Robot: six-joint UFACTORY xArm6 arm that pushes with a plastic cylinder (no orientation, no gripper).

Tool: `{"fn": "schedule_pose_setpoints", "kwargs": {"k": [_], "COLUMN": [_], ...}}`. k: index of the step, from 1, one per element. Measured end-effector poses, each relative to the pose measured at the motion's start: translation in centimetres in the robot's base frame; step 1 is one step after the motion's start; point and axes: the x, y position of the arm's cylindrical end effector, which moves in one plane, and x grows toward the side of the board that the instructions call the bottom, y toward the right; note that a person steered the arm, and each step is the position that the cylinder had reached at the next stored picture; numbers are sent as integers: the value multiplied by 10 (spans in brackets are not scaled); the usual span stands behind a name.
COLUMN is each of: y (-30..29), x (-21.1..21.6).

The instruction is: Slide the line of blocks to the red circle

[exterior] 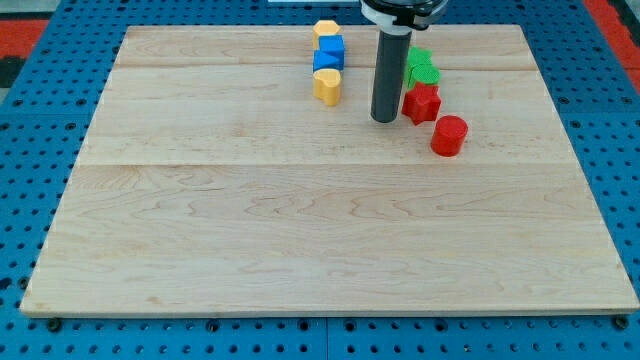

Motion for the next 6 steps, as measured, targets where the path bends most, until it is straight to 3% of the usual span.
{"fn": "schedule_pose_setpoints", "kwargs": {"k": [3,4,5,6], "y": [10,47,62,62], "x": [-127,-102,-44,-20]}}
